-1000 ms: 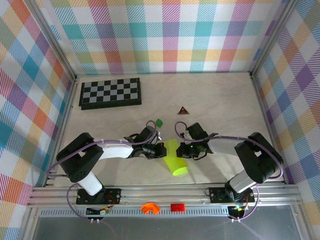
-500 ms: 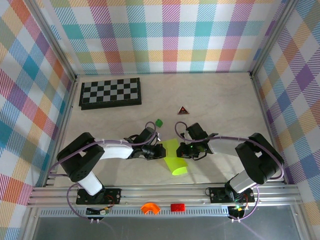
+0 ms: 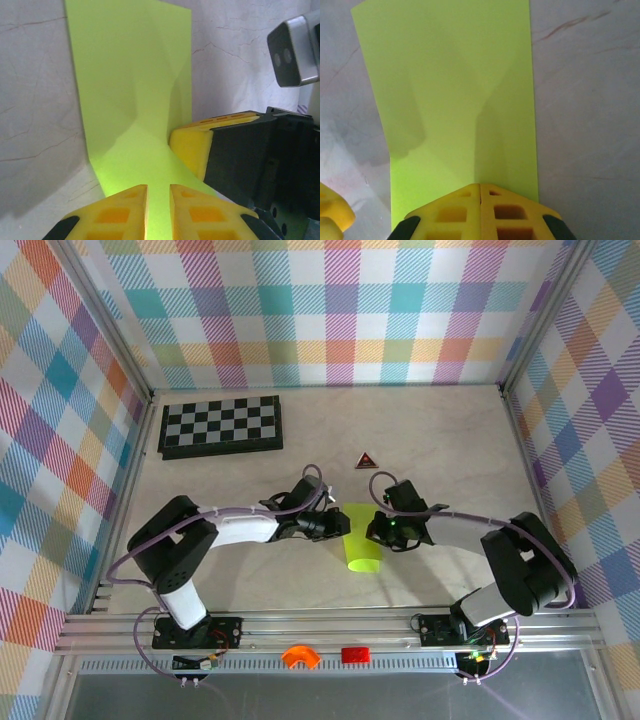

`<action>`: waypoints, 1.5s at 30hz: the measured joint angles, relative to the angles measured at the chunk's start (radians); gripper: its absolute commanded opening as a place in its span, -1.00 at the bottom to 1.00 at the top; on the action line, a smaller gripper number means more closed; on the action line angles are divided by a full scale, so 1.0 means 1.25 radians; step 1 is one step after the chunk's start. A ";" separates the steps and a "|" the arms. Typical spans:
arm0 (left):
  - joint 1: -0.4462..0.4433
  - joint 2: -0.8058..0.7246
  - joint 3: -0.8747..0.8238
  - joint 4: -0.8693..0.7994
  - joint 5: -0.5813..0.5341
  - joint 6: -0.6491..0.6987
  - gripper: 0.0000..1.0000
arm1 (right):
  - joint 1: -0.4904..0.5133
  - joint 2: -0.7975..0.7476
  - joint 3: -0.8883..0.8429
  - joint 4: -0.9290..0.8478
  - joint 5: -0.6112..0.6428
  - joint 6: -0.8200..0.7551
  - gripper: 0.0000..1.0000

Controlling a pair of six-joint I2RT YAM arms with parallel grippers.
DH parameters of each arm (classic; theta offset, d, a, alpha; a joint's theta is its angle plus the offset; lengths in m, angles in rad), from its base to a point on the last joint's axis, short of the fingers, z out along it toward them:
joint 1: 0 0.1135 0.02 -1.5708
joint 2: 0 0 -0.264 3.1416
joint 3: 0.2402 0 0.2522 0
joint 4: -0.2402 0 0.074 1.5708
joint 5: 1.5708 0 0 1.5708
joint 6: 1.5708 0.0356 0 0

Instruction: Fold a paper plane with a square sheet of paper (pick it up from the middle)

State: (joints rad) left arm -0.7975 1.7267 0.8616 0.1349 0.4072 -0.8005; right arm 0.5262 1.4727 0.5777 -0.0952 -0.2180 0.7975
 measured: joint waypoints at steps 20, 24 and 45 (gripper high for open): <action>0.013 0.173 0.150 -0.078 0.124 0.079 -0.64 | -0.002 -0.004 -0.003 0.004 0.010 0.002 -1.00; 0.013 0.167 0.114 -0.057 0.136 0.103 -0.66 | -0.002 -0.005 -0.004 0.004 0.011 0.002 -1.00; -0.001 0.031 0.056 -0.058 0.099 0.050 -0.69 | -0.004 -0.016 -0.020 0.022 0.020 0.006 -1.00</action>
State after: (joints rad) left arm -0.7982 1.7653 0.9314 0.0628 0.5312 -0.7376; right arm 0.5217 1.4521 0.5533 -0.0681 -0.1936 0.8047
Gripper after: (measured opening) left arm 0.156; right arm 0.064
